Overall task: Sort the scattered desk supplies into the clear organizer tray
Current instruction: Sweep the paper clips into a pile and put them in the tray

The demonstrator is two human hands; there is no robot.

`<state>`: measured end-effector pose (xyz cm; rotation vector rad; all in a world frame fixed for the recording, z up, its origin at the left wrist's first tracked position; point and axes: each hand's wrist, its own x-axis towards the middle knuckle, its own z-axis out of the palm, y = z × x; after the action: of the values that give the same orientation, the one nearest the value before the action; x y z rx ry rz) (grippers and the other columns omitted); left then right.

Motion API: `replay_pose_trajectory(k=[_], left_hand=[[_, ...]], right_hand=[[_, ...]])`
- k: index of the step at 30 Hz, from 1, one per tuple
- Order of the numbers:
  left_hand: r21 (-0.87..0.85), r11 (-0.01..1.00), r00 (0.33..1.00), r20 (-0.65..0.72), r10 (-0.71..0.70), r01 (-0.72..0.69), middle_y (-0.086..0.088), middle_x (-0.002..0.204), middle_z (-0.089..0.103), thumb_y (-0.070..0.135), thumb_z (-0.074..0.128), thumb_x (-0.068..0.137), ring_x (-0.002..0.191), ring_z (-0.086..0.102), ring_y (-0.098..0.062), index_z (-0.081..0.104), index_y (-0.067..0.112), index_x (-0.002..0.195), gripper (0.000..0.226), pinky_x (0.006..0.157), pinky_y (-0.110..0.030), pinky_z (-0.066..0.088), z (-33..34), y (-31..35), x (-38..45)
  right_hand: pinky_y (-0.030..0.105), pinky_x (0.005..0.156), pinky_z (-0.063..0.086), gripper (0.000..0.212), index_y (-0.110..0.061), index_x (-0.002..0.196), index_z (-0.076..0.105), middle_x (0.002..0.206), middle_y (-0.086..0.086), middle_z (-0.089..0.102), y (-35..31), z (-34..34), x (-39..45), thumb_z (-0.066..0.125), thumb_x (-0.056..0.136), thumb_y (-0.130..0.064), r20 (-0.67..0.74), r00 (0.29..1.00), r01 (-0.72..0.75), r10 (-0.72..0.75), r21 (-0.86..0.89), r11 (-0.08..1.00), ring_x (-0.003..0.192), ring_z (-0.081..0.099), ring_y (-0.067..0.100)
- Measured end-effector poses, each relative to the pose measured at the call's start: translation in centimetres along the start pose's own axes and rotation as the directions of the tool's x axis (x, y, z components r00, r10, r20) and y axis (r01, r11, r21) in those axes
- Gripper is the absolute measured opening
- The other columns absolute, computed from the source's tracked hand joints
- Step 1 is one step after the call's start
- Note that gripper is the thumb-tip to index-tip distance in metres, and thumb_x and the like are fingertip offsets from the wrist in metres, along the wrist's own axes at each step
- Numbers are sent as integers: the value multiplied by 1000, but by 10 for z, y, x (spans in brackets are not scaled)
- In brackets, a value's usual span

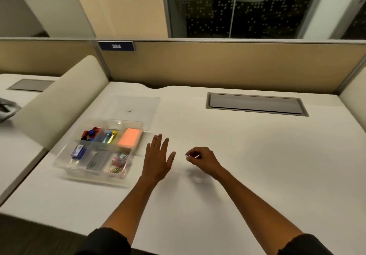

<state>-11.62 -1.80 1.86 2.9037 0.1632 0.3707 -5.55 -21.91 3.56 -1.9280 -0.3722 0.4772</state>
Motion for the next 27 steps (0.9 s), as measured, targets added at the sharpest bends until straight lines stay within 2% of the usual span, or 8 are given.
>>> replay_pose_trajectory(k=[5, 10, 13, 18, 23, 27], left_hand=[[21, 997, 994, -83, -74, 76, -14, 151, 32, 50, 35, 95, 143, 22, -27, 42, 11, 140, 60, 114, -46, 25, -14, -32, -18], [49, 985, 982, -92, -163, 168, -11, 154, 27, 55, 27, 94, 145, 18, -25, 38, 14, 143, 65, 115, -42, 17, -27, -63, -29], [12, 979, 973, -118, -199, 202, -10, 153, 29, 55, 26, 94, 144, 21, -25, 39, 13, 142, 65, 114, -45, 20, -35, -81, -28], [-43, 976, 964, -154, -218, 214, -11, 149, 38, 48, 32, 95, 139, 32, -27, 45, 14, 138, 57, 110, -47, 33, -44, -120, -19], [-46, 979, 969, -143, -202, 197, -12, 147, 40, 51, 28, 95, 139, 32, -27, 45, 12, 137, 60, 111, -44, 32, -54, -173, -1], [-96, 980, 969, -159, -187, 174, -12, 145, 43, 44, 35, 96, 139, 32, -26, 51, 12, 131, 50, 113, -44, 30, -68, -215, 20]], right_hand=[[19, 71, 51, 7, -20, 88, 70, 90, -9, 72, -27, 38, 21, 71, 82, -24, 76, 996, 44, -47, 38, 998, 79, 67, 7], [15, 67, 45, 6, -21, 87, 71, 90, -10, 71, -49, 74, 36, 70, 82, -25, 147, 985, 86, -88, 21, 996, 78, 66, 7], [15, 67, 46, 8, -21, 88, 71, 91, -9, 71, -63, 95, 47, 70, 82, -26, 180, 978, 110, -108, -1, 994, 79, 66, 9], [14, 67, 46, 11, -16, 92, 71, 92, -4, 71, -84, 129, 68, 71, 83, -23, 228, 964, 157, -139, -62, 986, 79, 65, 8], [12, 66, 45, 7, -18, 88, 71, 85, -6, 69, -100, 167, 93, 73, 81, -19, 224, 956, 222, -189, -132, 966, 72, 61, 3], [15, 67, 49, 12, -16, 92, 70, 88, -3, 70, -104, 188, 111, 73, 82, -21, 256, 947, 254, -193, -232, 939, 72, 60, 4]])
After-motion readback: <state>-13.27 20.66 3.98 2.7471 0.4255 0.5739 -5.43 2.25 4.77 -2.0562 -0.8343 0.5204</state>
